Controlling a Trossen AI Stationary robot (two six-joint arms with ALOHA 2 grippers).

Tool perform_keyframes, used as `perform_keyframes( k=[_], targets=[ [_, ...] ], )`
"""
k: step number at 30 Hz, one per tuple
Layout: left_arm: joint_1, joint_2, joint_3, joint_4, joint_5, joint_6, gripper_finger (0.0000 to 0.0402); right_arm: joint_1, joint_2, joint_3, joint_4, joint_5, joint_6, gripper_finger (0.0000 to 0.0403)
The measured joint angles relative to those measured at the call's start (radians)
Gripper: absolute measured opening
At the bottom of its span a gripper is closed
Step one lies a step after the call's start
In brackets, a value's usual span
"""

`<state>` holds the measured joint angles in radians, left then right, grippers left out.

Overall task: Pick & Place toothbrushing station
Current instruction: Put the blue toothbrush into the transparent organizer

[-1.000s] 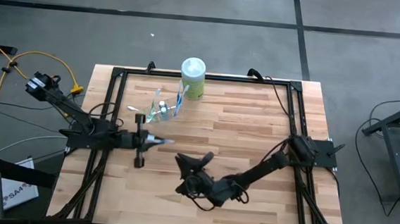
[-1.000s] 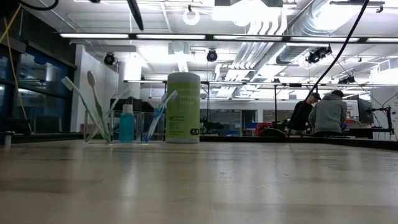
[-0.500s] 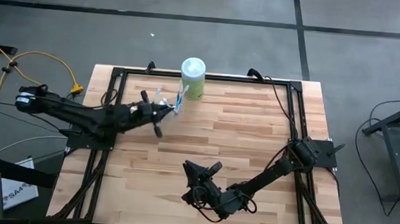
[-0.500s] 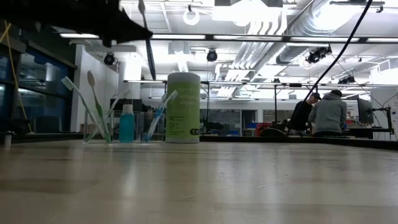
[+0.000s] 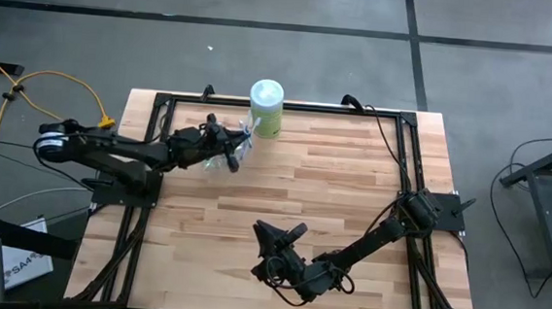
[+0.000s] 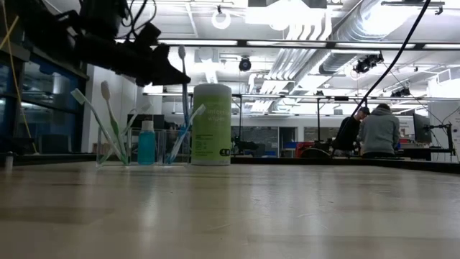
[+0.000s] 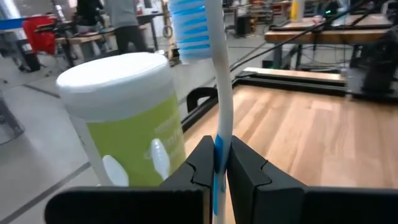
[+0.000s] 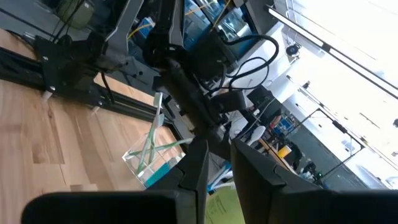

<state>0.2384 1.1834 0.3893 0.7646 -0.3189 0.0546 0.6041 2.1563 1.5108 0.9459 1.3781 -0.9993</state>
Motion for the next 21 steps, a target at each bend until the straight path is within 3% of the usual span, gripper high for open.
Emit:
perform_keyframes(
  k=[6, 14, 21],
  targets=[
    [0.011, 0.058, 0.0, 0.039, -0.076, 0.0, 0.0012, -0.003, 0.0, 0.0, -0.003, 0.03, 0.0, 0.0062],
    [0.011, 0.056, 0.0, 0.035, -0.09, 0.027, 0.0012, -0.011, 0.0, 0.0, -0.015, 0.037, 0.007, 0.0062],
    [0.015, 0.055, 0.0, -0.072, -0.123, 0.006, 0.0012, -0.011, 0.0, 0.0, -0.015, 0.037, 0.008, 0.0062]
  ],
)
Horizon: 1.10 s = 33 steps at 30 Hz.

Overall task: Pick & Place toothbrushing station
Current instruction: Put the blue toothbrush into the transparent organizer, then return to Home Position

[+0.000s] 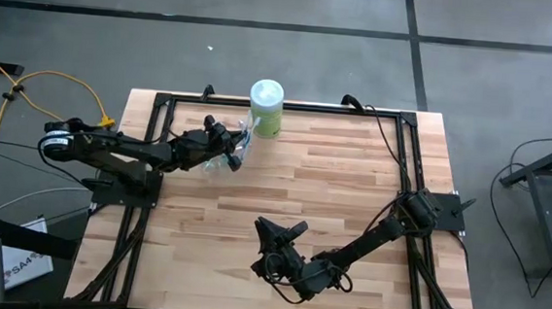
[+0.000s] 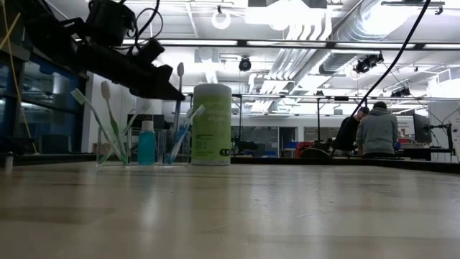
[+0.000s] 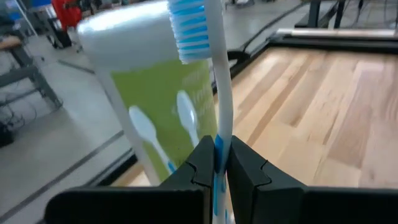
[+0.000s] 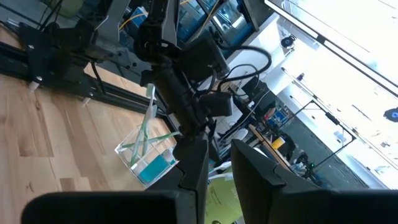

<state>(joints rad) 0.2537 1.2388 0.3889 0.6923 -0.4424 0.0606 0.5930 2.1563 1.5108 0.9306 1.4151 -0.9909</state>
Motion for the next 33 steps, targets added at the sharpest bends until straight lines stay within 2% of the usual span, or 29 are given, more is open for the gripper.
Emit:
perform_keyframes(
  k=[4, 7, 9, 15, 26, 33],
  targets=[
    [0.019, 0.0, 0.0, -0.034, 0.003, -0.049, 0.0011, 0.0, 0.0, 0.0, 0.0, 0.0, 0.0, 0.0062],
    [0.035, 0.0, 0.0, -0.051, 0.044, -0.1, 0.0012, 0.0, 0.0, 0.0, 0.0, 0.0, 0.0, 0.0062],
    [0.048, 0.0, 0.0, -0.059, 0.075, -0.143, 0.0023, 0.0, 0.0, 0.0, 0.0, 0.0, 0.002, 0.0062],
    [0.08, 0.0, 0.0, -0.143, 0.083, -0.214, 0.0066, 0.0, 0.0, 0.0, 0.0, 0.0, 0.002, 0.0062],
    [0.074, 0.0, 0.0, -0.109, 0.106, -0.218, 0.0073, 0.0, 0.0, 0.0, 0.0, 0.0, 0.002, 0.0062],
    [0.014, 0.0, 0.0, -0.059, 0.168, -0.166, 0.0074, 0.0, 0.0, 0.0, 0.0, 0.0, 0.003, 0.0062]
  ],
)
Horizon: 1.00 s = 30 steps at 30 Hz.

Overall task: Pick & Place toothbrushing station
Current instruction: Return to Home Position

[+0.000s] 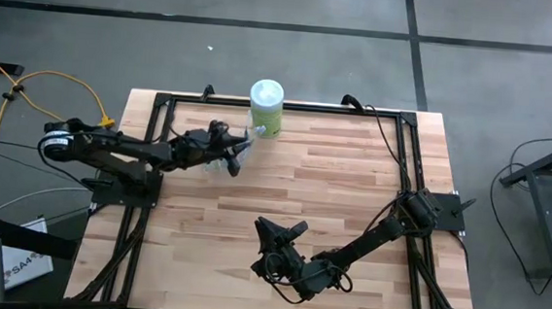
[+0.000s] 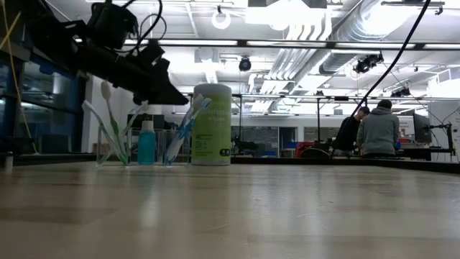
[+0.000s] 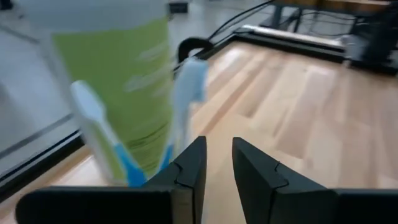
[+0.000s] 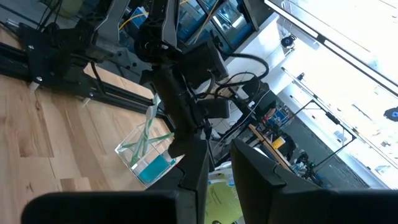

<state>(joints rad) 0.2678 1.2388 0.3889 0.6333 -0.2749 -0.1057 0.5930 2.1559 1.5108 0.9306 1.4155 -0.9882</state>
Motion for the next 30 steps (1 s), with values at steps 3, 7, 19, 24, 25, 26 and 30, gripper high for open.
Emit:
perform_keyframes(
  k=[3, 7, 19, 24, 25, 26, 30],
  targets=[
    [-0.042, -0.006, 0.0, 0.031, 0.0, 0.044, 0.0074, 0.0, 0.0, 0.0, 0.0, 0.0, 0.0, 0.0062],
    [-0.092, -0.04, 0.002, 0.037, 0.0, 0.077, 0.0075, -0.004, 0.0, 0.0, 0.0, 0.014, 0.033, 0.0062],
    [-0.261, -0.205, 0.002, 0.006, 0.105, 0.078, 0.0075, -0.02, 0.0, 0.0, 0.003, 0.052, 0.077, 0.0062],
    [-0.332, -0.248, 0.002, -0.033, 0.105, 0.066, 0.0075, -0.017, -0.001, 0.0, 0.052, 0.052, 0.074, 0.0062],
    [-0.347, -0.254, 0.002, -0.036, 0.109, 0.058, 0.0075, -0.016, -0.001, 0.0, 0.06, 0.052, 0.068, 0.0062],
    [-0.361, -0.26, 0.002, -0.04, 0.125, 0.053, 0.0075, -0.015, -0.001, 0.0, 0.073, 0.052, 0.058, 0.0062],
    [-0.414, -0.277, 0.002, -0.04, 0.211, 0.031, 0.0075, 0.001, -0.001, 0.0, 0.136, 0.044, 0.01, 0.0062]
  ],
)
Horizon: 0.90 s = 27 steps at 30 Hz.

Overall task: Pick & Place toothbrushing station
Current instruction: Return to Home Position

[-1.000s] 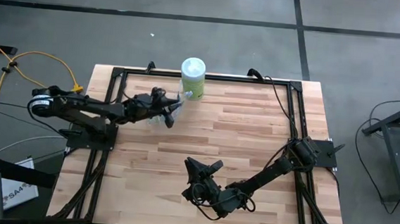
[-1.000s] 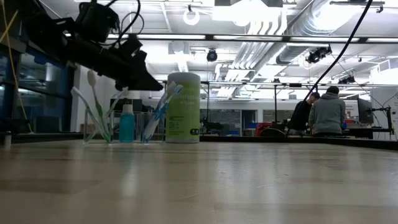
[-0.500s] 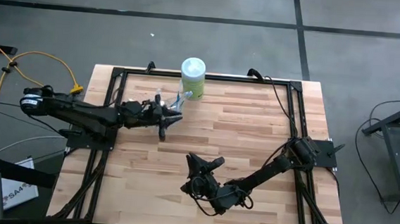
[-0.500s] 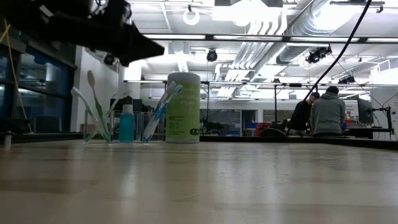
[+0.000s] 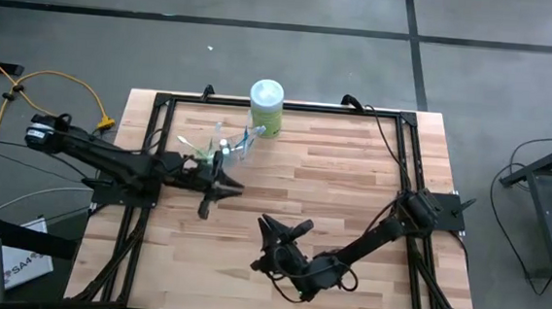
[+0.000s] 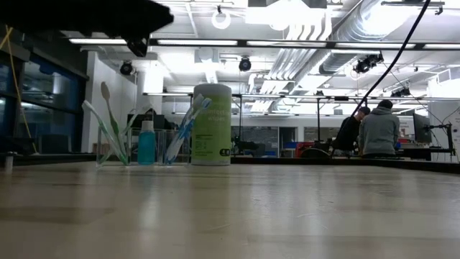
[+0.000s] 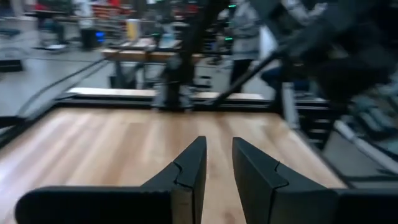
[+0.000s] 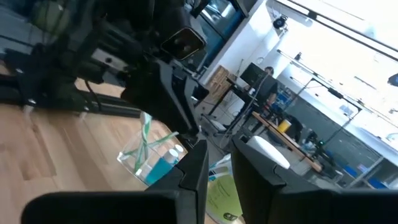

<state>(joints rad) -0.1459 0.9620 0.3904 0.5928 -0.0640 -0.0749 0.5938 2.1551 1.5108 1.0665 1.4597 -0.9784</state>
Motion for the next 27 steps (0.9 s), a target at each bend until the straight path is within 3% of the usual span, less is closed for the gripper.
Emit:
perform_keyframes(
  k=[12, 21, 27],
  targets=[
    [-0.113, -0.001, 0.0, -0.039, 0.014, -0.004, 0.0075, 0.081, -0.019, 0.0, 0.205, -0.09, -0.153, 0.0062],
    [-0.17, -0.001, 0.0, -0.002, 0.017, -0.005, 0.0075, 0.147, -0.122, -0.015, 0.207, -0.137, -0.189, 0.0062],
    [-0.18, -0.001, 0.0, 0.051, 0.015, -0.02, 0.0075, 0.174, -0.241, -0.115, 0.206, -0.193, -0.176, 0.0062]
  ],
)
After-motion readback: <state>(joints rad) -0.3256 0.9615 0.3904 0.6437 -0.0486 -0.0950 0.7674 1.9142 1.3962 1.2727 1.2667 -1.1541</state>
